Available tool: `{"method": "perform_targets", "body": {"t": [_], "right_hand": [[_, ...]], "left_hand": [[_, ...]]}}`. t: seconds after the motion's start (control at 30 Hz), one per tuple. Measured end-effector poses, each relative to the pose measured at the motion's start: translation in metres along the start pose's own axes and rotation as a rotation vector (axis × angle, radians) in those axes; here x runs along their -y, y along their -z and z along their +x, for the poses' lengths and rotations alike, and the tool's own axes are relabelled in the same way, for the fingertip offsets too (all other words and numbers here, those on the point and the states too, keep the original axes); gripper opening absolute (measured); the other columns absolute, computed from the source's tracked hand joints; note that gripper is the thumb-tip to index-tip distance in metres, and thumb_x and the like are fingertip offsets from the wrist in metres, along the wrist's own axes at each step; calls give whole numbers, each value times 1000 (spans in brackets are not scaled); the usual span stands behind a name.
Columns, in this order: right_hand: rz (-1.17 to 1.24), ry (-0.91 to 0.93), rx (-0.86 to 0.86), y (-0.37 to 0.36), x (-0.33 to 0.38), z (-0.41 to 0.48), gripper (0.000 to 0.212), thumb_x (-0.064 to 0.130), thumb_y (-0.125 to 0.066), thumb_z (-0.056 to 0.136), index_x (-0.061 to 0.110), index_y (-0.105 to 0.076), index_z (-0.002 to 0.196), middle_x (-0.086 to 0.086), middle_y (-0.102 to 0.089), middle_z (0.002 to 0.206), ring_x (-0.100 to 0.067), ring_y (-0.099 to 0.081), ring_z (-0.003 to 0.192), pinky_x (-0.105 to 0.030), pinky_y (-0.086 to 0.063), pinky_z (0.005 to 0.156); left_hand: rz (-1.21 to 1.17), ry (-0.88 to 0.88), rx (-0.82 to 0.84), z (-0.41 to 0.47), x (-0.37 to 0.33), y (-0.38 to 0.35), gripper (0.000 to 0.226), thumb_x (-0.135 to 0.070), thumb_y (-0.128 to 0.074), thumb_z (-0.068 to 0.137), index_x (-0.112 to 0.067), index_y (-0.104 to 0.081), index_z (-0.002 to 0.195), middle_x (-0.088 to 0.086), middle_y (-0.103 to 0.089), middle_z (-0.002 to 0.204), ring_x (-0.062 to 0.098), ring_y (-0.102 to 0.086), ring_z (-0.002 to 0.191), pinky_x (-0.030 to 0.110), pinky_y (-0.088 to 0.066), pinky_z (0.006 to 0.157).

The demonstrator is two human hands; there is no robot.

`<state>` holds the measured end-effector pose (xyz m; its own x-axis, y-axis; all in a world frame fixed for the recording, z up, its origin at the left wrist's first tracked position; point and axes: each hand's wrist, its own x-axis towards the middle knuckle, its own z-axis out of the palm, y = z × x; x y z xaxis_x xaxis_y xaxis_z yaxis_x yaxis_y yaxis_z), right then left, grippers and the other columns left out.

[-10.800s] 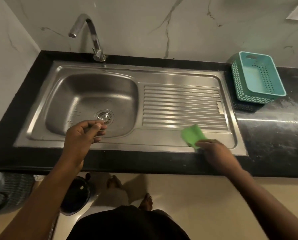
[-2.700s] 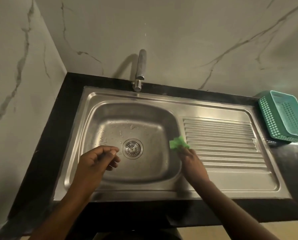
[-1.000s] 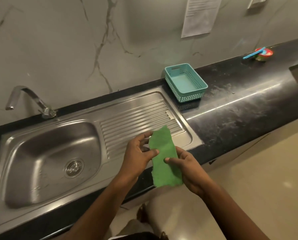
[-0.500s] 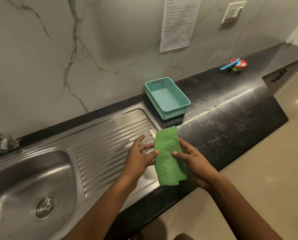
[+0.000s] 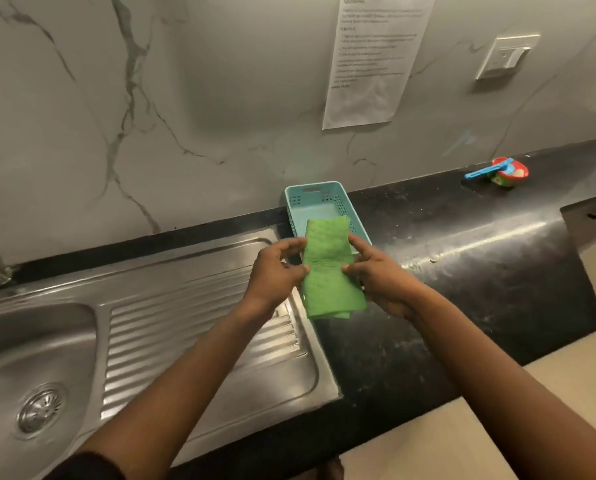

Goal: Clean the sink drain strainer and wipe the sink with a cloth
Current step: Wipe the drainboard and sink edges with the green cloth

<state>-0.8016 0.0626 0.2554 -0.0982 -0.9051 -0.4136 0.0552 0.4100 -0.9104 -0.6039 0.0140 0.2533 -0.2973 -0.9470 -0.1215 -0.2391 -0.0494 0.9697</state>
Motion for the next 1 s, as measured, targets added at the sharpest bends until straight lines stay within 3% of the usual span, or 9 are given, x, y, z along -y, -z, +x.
{"method": "perform_targets", "body": {"t": [0.13, 0.27, 0.43, 0.57, 0.67, 0.8, 0.9, 1.0], "right_hand": [[-48, -3, 5, 31, 27, 53, 74, -14, -38, 99, 36, -45, 154, -13, -72, 127, -35, -69, 117, -61, -56, 97], [-84, -47, 24, 47, 42, 103, 74, -14, -36, 97, 36, -48, 151, -7, -71, 125, -30, -71, 110, -44, -63, 77], [-104, -73, 31, 48, 47, 155, 76, -18, -31, 92, 30, -57, 144, -12, -73, 115, -32, -73, 95, -40, -63, 63], [-156, -32, 31, 37, 42, 182, 62, -13, -39, 98, 21, -57, 146, -15, -74, 111, -32, -74, 87, -41, -64, 70], [-202, -42, 38, 29, 30, 198, 62, -10, -36, 100, 23, -51, 151, -19, -71, 125, -38, -73, 105, -48, -63, 85], [-295, -75, 64, 25, 18, 203, 65, -4, -36, 102, 32, -45, 155, -12, -69, 127, -27, -70, 97, -36, -58, 73], [-414, -75, 28, 33, 10, 203, 70, -3, -37, 101, 25, -27, 164, -16, -54, 146, -29, -57, 111, -39, -52, 87], [-569, -14, -16, 43, 8, 203, 72, -2, -42, 98, 15, -22, 165, -18, -47, 153, -34, -57, 122, -44, -54, 97]], "left_hand": [[25, 44, -67, 50, -9, -28, 51, 9, -68, 90, -8, -65, 139, 6, -69, 133, 21, -72, 100, 42, -65, 88], [66, 136, -88, 94, -9, -45, 61, 11, -68, 86, -9, -61, 143, 10, -65, 142, 29, -67, 124, 48, -59, 102], [129, 194, -85, 126, -4, -50, 63, 9, -69, 83, -13, -63, 142, 11, -64, 144, 28, -63, 129, 48, -54, 110], [108, 207, -144, 132, 0, -48, 63, 10, -67, 87, -8, -59, 146, 14, -61, 149, 28, -59, 135, 48, -49, 114], [101, 191, -195, 129, 6, -42, 56, 10, -66, 88, -6, -63, 141, 15, -66, 140, 26, -63, 130, 45, -53, 110], [84, 172, -212, 122, 10, -31, 43, 4, -67, 91, -8, -68, 133, 11, -71, 128, 22, -66, 121, 44, -56, 104], [100, 165, -210, 114, 9, -25, 39, -2, -69, 93, -12, -69, 131, 3, -69, 119, 21, -65, 120, 43, -54, 103], [127, 160, -204, 108, 10, -21, 40, -8, -71, 94, -14, -68, 134, 5, -69, 128, 23, -64, 123, 48, -54, 108]]}}
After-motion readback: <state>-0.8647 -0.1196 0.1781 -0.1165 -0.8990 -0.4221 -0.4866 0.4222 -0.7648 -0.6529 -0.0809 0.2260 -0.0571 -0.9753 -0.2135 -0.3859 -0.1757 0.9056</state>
